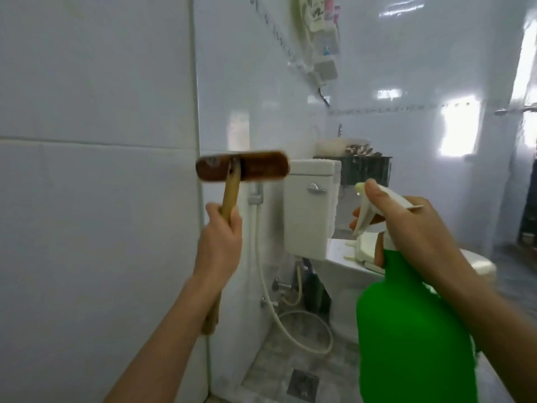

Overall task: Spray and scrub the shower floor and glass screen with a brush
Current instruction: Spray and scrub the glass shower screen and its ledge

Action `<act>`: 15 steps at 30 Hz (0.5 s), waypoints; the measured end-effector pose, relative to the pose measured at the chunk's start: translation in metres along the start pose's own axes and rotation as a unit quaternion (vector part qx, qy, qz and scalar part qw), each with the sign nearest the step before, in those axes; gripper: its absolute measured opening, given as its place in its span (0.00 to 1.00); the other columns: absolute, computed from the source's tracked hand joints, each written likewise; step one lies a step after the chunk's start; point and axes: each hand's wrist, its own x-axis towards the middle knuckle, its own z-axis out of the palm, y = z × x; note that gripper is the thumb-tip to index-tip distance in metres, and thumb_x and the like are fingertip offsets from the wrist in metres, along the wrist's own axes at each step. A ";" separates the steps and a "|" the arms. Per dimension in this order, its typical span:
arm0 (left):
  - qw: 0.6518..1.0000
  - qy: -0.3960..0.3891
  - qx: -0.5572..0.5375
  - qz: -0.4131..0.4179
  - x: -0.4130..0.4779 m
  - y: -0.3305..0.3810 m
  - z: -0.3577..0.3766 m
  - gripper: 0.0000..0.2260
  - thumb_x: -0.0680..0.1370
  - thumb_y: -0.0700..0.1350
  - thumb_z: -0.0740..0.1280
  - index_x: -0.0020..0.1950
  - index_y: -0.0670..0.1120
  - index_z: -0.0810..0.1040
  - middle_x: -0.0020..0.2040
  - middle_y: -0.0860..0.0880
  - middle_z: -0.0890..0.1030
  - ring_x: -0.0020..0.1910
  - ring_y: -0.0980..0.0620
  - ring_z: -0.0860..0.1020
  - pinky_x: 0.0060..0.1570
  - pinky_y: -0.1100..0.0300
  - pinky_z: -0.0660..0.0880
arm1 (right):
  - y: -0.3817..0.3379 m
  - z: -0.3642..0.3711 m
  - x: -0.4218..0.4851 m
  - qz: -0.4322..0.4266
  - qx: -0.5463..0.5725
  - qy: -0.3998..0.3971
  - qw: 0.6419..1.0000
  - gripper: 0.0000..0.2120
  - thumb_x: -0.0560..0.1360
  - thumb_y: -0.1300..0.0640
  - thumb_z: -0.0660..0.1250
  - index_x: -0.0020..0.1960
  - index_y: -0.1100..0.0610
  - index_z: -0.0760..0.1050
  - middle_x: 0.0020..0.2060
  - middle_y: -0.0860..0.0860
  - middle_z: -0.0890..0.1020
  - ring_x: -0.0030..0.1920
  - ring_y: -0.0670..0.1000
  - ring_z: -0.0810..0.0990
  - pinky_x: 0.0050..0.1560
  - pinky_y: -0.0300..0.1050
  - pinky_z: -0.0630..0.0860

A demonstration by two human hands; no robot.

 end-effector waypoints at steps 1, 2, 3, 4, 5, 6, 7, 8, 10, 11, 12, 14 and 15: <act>1.000 0.020 0.005 0.014 0.025 0.009 -0.003 0.14 0.82 0.54 0.51 0.57 0.44 0.65 0.32 0.48 0.73 0.25 0.53 0.70 0.22 0.62 0.65 | -0.005 0.001 0.004 -0.006 0.002 -0.003 1.000 0.27 0.80 0.38 0.56 0.51 0.60 0.80 0.46 0.55 0.84 0.29 0.48 0.79 0.27 0.31 0.71; 0.999 0.036 0.010 0.020 0.050 0.020 -0.007 0.16 0.82 0.54 0.51 0.59 0.44 0.66 0.34 0.48 0.73 0.27 0.53 0.72 0.24 0.62 0.67 | -0.009 0.002 0.005 -0.014 0.014 -0.004 1.000 0.27 0.80 0.37 0.56 0.49 0.59 0.80 0.44 0.55 0.85 0.25 0.48 0.79 0.30 0.36 0.73; 0.998 0.054 0.015 0.019 0.074 0.030 -0.011 0.17 0.82 0.55 0.51 0.62 0.43 0.65 0.37 0.48 0.74 0.29 0.53 0.73 0.26 0.61 0.68 | -0.012 0.002 0.007 -0.023 0.025 -0.002 0.999 0.26 0.79 0.37 0.56 0.47 0.58 0.80 0.43 0.56 0.85 0.22 0.48 0.78 0.32 0.40 0.74; 0.997 0.071 0.019 0.015 0.094 0.037 -0.014 0.19 0.82 0.55 0.51 0.64 0.43 0.65 0.39 0.47 0.75 0.31 0.53 0.74 0.27 0.61 0.69 | -0.013 0.002 0.007 -0.028 0.031 0.004 0.999 0.26 0.79 0.37 0.55 0.46 0.58 0.80 0.42 0.56 0.85 0.23 0.48 0.78 0.33 0.41 0.73; 0.996 0.082 0.026 0.014 0.107 0.040 -0.015 0.19 0.82 0.55 0.51 0.65 0.43 0.64 0.41 0.47 0.76 0.32 0.53 0.74 0.28 0.61 0.69 | -0.012 0.001 0.006 -0.032 0.033 0.011 0.999 0.26 0.79 0.38 0.55 0.45 0.57 0.80 0.42 0.55 0.84 0.27 0.48 0.78 0.33 0.39 0.70; 0.996 0.087 0.031 0.014 0.112 0.039 -0.016 0.19 0.82 0.55 0.51 0.65 0.43 0.64 0.41 0.48 0.75 0.32 0.53 0.75 0.28 0.61 0.69 | -0.011 0.000 0.005 -0.037 0.035 0.016 0.999 0.25 0.79 0.38 0.55 0.44 0.56 0.81 0.42 0.54 0.84 0.31 0.48 0.78 0.33 0.37 0.68; 0.996 0.080 0.029 0.010 0.106 0.034 -0.015 0.18 0.82 0.55 0.51 0.63 0.43 0.64 0.40 0.48 0.75 0.32 0.51 0.75 0.27 0.61 0.68 | -0.009 0.000 0.004 -0.037 0.037 0.016 0.999 0.25 0.79 0.38 0.55 0.42 0.56 0.81 0.41 0.52 0.83 0.33 0.48 0.77 0.32 0.36 0.67; 0.997 0.069 0.029 0.012 0.094 0.025 -0.012 0.17 0.82 0.56 0.51 0.61 0.44 0.64 0.37 0.48 0.75 0.32 0.49 0.76 0.25 0.61 0.68 | -0.008 0.001 0.002 -0.034 0.043 0.012 0.998 0.25 0.79 0.39 0.55 0.40 0.56 0.80 0.40 0.51 0.82 0.32 0.48 0.77 0.29 0.34 0.69; 0.999 0.030 0.041 0.019 0.054 0.001 -0.003 0.16 0.82 0.56 0.51 0.58 0.44 0.64 0.34 0.48 0.74 0.28 0.50 0.75 0.24 0.61 0.67 | -0.009 0.004 -0.004 -0.026 0.055 -0.006 0.998 0.24 0.78 0.39 0.56 0.41 0.56 0.79 0.39 0.48 0.81 0.29 0.48 0.77 0.23 0.28 0.69; 0.999 0.010 0.049 0.018 0.035 -0.007 -0.003 0.16 0.81 0.56 0.50 0.56 0.44 0.65 0.33 0.48 0.73 0.27 0.51 0.73 0.24 0.60 0.67 | -0.009 0.007 -0.004 -0.026 0.056 -0.016 0.998 0.24 0.78 0.39 0.56 0.42 0.58 0.79 0.39 0.49 0.81 0.27 0.49 0.77 0.22 0.26 0.68; 0.998 0.002 0.061 0.017 0.026 -0.011 -0.004 0.16 0.81 0.57 0.50 0.55 0.44 0.65 0.33 0.48 0.73 0.27 0.51 0.72 0.25 0.58 0.68 | -0.010 0.009 -0.003 -0.028 0.054 -0.024 0.998 0.25 0.78 0.39 0.57 0.43 0.59 0.80 0.40 0.51 0.83 0.26 0.50 0.78 0.22 0.27 0.69; 0.996 0.027 0.082 0.020 0.040 0.000 -0.013 0.17 0.81 0.57 0.50 0.53 0.43 0.66 0.34 0.48 0.73 0.29 0.49 0.73 0.28 0.56 0.69 | -0.015 0.011 0.004 -0.036 0.048 -0.038 0.997 0.27 0.78 0.38 0.57 0.46 0.61 0.80 0.43 0.54 0.84 0.25 0.50 0.79 0.25 0.33 0.72; 0.994 0.048 0.091 0.027 0.058 0.010 -0.018 0.18 0.82 0.56 0.50 0.53 0.42 0.66 0.35 0.49 0.72 0.31 0.50 0.73 0.28 0.57 0.67 | -0.020 0.011 0.009 -0.043 0.050 -0.042 0.997 0.27 0.79 0.38 0.57 0.47 0.62 0.80 0.44 0.55 0.84 0.23 0.50 0.79 0.27 0.37 0.74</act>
